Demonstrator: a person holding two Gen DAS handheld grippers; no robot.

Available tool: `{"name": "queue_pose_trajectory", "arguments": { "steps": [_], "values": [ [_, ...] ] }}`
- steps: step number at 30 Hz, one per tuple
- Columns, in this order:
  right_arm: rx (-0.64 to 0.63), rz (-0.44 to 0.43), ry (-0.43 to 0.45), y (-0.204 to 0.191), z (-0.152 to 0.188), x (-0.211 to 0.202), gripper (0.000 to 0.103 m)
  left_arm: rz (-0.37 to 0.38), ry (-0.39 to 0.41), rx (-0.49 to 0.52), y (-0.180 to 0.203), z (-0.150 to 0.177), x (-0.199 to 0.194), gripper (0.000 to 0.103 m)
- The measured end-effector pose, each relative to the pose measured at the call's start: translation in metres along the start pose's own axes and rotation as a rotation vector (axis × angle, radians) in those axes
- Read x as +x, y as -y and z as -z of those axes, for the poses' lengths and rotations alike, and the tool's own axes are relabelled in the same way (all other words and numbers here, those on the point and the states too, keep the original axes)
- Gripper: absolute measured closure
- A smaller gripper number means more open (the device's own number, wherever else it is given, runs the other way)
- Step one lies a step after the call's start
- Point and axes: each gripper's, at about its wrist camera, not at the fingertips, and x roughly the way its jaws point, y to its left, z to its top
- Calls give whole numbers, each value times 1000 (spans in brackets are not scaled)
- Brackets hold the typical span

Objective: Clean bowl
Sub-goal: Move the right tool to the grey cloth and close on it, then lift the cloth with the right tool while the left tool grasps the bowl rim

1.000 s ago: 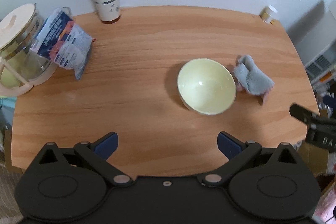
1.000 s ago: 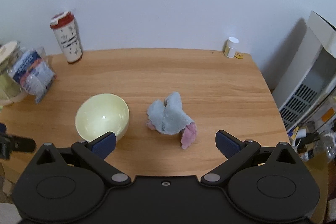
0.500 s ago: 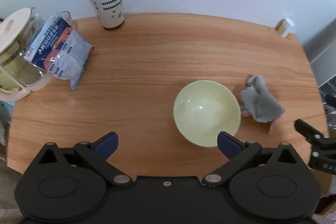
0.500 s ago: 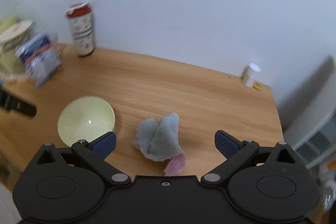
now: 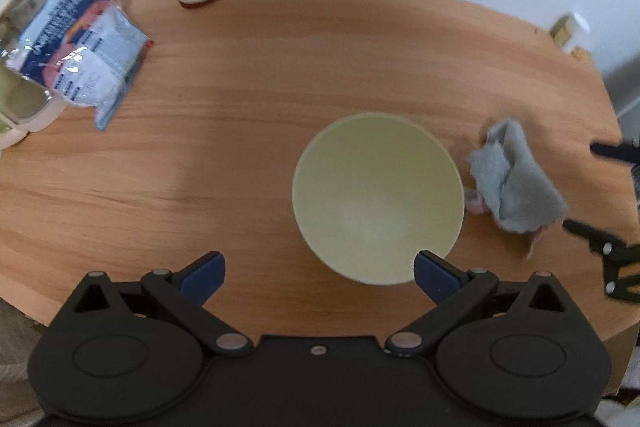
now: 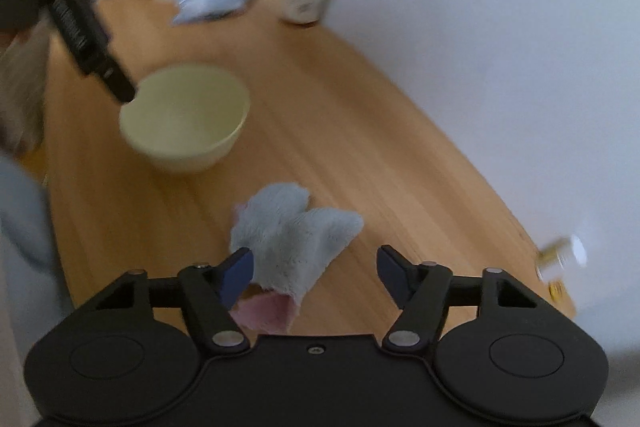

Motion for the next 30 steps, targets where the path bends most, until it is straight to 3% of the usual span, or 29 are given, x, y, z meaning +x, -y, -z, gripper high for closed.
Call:
{"name": "queue_pose_trajectory", "arguments": {
  "steps": [10,14,17,21,25,27,30],
  "values": [
    [-394,-156,-91,-1,-13,26,33,19,-42,64,-3,-6,34,0],
    [-435,-193,-122,-3,-20,39,35,51,-46,49,-11,-11,36,1],
    [-370,-220,-166,6,-22,51,48,55,-39,67,-14,-14,38,1],
    [-189,-234,-228,17,-26,67,48,89,-53,80,-19,-19,49,2],
    [3,-214,-264,22,-20,74,48,113,-55,110,-20,-25,54,11],
    [74,-187,-265,21,-16,75,58,135,-52,137,-21,-27,56,12],
    [123,-150,-254,17,-12,72,65,156,-64,160,-21,-28,61,27]
  ]
}}
